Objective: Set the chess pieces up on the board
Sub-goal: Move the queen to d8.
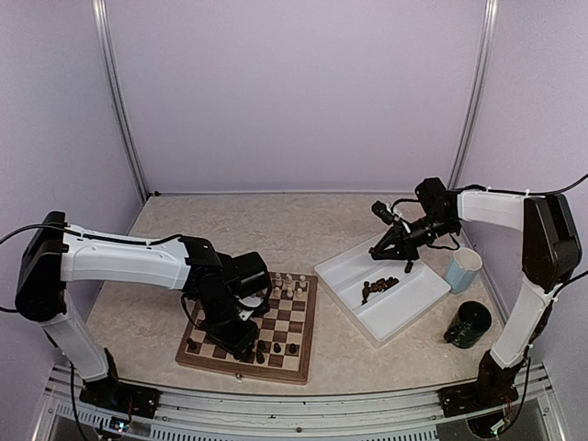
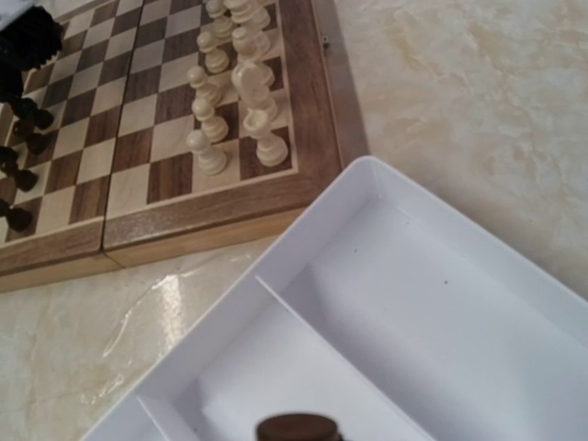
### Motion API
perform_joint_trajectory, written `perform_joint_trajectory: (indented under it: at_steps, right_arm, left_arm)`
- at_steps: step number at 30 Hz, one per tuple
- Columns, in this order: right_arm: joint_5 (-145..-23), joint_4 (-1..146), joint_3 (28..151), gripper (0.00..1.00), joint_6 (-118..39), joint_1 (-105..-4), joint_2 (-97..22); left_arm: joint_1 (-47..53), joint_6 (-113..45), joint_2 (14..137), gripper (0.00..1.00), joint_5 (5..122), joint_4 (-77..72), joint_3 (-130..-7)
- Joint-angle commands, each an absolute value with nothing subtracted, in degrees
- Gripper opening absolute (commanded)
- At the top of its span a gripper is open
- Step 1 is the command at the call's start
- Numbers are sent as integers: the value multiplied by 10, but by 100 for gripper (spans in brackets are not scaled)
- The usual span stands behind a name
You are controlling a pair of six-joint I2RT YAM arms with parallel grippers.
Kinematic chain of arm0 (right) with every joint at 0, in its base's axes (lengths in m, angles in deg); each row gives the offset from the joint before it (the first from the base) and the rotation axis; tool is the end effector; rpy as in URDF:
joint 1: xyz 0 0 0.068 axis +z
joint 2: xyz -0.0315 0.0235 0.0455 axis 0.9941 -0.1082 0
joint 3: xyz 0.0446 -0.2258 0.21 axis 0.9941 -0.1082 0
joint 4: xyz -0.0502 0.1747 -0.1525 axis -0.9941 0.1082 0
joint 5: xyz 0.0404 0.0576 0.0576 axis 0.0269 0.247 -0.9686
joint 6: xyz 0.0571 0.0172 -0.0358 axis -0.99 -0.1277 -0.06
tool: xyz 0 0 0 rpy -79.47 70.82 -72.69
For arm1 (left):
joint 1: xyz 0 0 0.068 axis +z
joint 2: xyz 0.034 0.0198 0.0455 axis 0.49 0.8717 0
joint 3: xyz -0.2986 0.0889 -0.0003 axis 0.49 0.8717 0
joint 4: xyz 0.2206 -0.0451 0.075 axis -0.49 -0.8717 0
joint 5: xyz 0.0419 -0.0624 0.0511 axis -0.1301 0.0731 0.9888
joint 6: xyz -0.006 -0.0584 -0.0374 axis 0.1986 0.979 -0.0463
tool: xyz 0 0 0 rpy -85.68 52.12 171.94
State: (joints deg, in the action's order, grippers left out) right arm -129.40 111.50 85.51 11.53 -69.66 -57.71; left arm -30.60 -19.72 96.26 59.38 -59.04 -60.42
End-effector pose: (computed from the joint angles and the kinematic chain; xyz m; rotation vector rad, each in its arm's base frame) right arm 0.3169 0.1265 0.2541 -1.3472 1.9600 1.0367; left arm 0.1290 -0.2475 0.2219 -0.8865 -2.8903 0.3097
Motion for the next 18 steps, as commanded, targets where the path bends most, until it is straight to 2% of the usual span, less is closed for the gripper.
perform_joint_trajectory:
  at_steps: [1, 18]
  right_arm:
    - [-1295, 1130, 859, 3, 126, -691, -585]
    - [-1295, 1131, 861, 3, 128, -690, -587]
  left_arm:
    - [-312, -211, 977, 41, 582, -575, -625]
    - [-318, -216, 1002, 39, 574, -567, -644]
